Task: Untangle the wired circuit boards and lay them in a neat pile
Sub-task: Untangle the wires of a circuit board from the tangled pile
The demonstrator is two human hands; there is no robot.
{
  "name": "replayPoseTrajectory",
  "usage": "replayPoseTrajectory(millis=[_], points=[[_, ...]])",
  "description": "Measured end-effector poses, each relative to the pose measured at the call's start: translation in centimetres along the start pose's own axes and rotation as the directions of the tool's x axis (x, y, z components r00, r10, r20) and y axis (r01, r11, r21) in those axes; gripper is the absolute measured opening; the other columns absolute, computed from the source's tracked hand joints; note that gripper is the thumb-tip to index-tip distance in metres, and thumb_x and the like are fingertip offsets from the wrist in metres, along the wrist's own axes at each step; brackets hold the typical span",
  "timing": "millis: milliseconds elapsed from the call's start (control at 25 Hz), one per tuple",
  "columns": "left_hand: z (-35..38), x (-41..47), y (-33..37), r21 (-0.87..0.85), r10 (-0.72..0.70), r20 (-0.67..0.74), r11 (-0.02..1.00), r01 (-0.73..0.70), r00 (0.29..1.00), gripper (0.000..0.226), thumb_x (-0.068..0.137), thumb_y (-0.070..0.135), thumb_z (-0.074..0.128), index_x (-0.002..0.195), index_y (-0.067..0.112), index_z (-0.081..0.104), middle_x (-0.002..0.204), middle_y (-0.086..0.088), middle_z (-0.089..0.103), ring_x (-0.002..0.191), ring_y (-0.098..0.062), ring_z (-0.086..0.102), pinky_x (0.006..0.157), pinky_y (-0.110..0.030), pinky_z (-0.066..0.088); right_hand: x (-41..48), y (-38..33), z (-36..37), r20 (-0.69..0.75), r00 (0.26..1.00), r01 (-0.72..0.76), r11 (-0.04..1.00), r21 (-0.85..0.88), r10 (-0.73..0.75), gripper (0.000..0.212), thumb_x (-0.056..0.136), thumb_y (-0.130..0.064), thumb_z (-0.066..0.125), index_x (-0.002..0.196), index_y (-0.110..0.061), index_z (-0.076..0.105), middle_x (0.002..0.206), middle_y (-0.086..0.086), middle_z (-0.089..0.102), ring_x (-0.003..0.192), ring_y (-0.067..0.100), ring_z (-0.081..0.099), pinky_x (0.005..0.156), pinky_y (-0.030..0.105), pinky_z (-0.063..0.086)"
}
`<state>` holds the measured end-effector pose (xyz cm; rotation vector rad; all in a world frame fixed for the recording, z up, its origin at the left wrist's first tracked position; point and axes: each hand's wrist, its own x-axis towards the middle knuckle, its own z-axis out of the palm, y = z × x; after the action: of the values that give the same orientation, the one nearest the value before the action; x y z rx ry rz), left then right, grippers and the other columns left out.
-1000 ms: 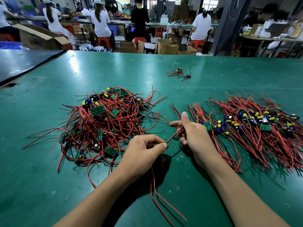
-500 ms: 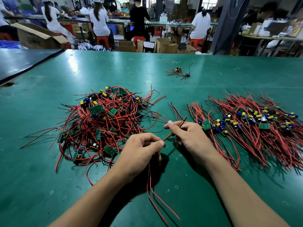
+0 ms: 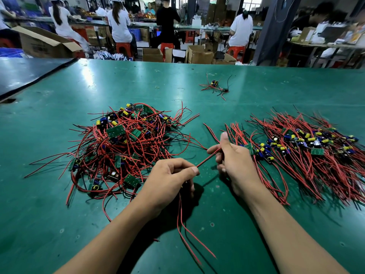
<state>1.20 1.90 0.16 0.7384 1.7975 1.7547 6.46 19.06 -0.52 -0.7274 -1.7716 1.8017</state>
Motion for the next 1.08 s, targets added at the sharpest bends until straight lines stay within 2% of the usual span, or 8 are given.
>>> replayPoseTrajectory(millis=[80, 160, 280, 360, 560, 720, 920, 1080], points=[[-0.1, 0.0, 0.1, -0.002, -0.003, 0.005, 1.000, 0.003, 1.000, 0.012, 0.090, 0.005, 0.064, 0.083, -0.003, 0.069, 0.056, -0.012, 0.064, 0.049, -0.022, 0.059, 0.050, -0.020, 0.046, 0.0, -0.6, 0.0, 0.128, 0.975, -0.210, 0.941, 0.264, 0.181, 0.066, 0.104, -0.050, 0.042, 0.055, -0.016, 0.070, 0.049, -0.003, 0.039, 0.032, 0.007, 0.025, 0.037, 0.016, 0.019], [-0.2, 0.1, 0.1, 0.001, -0.011, 0.013, 1.000, 0.011, 1.000, 0.011, 0.089, 0.006, 0.065, 0.081, 0.000, 0.070, 0.057, -0.011, 0.065, 0.051, -0.022, 0.060, 0.051, -0.020, 0.046, 0.2, -1.0, -0.6, 0.236, 0.945, -0.303, 0.877, 0.373, 0.226, 0.066, 0.104, -0.045, 0.042, 0.051, -0.016, 0.067, 0.046, -0.004, 0.036, 0.030, 0.005, 0.022, 0.036, 0.015, 0.014], [-0.3, 0.1, 0.3, -0.002, -0.037, 0.049, 0.999, 0.037, 0.998, 0.013, 0.091, 0.009, 0.064, 0.085, 0.001, 0.071, 0.062, -0.013, 0.068, 0.057, -0.024, 0.062, 0.057, -0.022, 0.048, 0.1, -1.0, -0.9, 0.209, 0.954, -0.272, 0.916, 0.294, 0.216, 0.063, 0.103, -0.044, 0.045, 0.050, -0.016, 0.066, 0.046, -0.005, 0.033, 0.030, 0.005, 0.020, 0.038, 0.014, 0.012], [-0.4, 0.1, 0.4, -0.066, -0.079, 0.083, 0.994, 0.085, 0.993, 0.015, 0.093, 0.008, 0.060, 0.092, -0.003, 0.069, 0.068, -0.017, 0.069, 0.059, -0.026, 0.064, 0.059, -0.025, 0.051, 0.0, -1.0, -0.7, 0.166, 0.964, -0.248, 0.928, 0.277, 0.208, 0.057, 0.102, -0.043, 0.050, 0.057, -0.014, 0.069, 0.049, -0.005, 0.034, 0.031, 0.005, 0.021, 0.038, 0.015, 0.013], [-0.6, 0.0, 0.9, -0.204, -0.170, 0.122, 0.960, 0.192, 0.978, 0.016, 0.094, 0.001, 0.055, 0.100, -0.009, 0.065, 0.074, -0.020, 0.070, 0.058, -0.027, 0.065, 0.060, -0.028, 0.057, -0.2, -1.4, -0.7, 0.282, 0.930, -0.342, 0.839, 0.422, 0.237, 0.034, 0.080, -0.043, 0.069, 0.086, -0.009, 0.072, 0.056, -0.007, 0.037, 0.036, 0.002, 0.027, 0.033, 0.015, 0.022], [-0.6, -0.1, 1.2, -0.232, -0.180, 0.100, 0.952, 0.199, 0.978, 0.017, 0.094, 0.001, 0.055, 0.101, -0.011, 0.065, 0.075, -0.021, 0.070, 0.058, -0.027, 0.065, 0.059, -0.027, 0.056, -0.4, -1.4, -0.6, 0.341, 0.901, -0.409, 0.791, 0.455, 0.269, 0.043, 0.078, -0.042, 0.072, 0.103, -0.007, 0.068, 0.058, -0.007, 0.039, 0.038, 0.002, 0.029, 0.034, 0.014, 0.026], [-0.5, -0.2, 1.3, -0.241, -0.184, 0.082, 0.950, 0.199, 0.979, 0.018, 0.093, 0.002, 0.057, 0.103, -0.011, 0.064, 0.077, -0.021, 0.071, 0.061, -0.028, 0.066, 0.060, -0.028, 0.057, -0.4, -1.1, -0.4, 0.344, 0.902, -0.393, 0.830, 0.397, 0.262, 0.054, 0.076, -0.050, 0.073, 0.109, -0.008, 0.066, 0.061, -0.007, 0.038, 0.041, 0.003, 0.031, 0.037, 0.016, 0.027], [-0.6, -0.2, 1.3, -0.254, -0.189, 0.081, 0.945, 0.204, 0.979, 0.015, 0.092, 0.000, 0.058, 0.102, -0.007, 0.066, 0.081, -0.021, 0.072, 0.065, -0.028, 0.068, 0.062, -0.029, 0.058, -0.6, -0.9, -0.5, 0.381, 0.899, -0.342, 0.889, 0.304, 0.215, 0.069, 0.065, -0.058, 0.080, 0.111, -0.009, 0.066, 0.063, -0.005, 0.046, 0.042, 0.005, 0.036, 0.039, 0.017, 0.031]])
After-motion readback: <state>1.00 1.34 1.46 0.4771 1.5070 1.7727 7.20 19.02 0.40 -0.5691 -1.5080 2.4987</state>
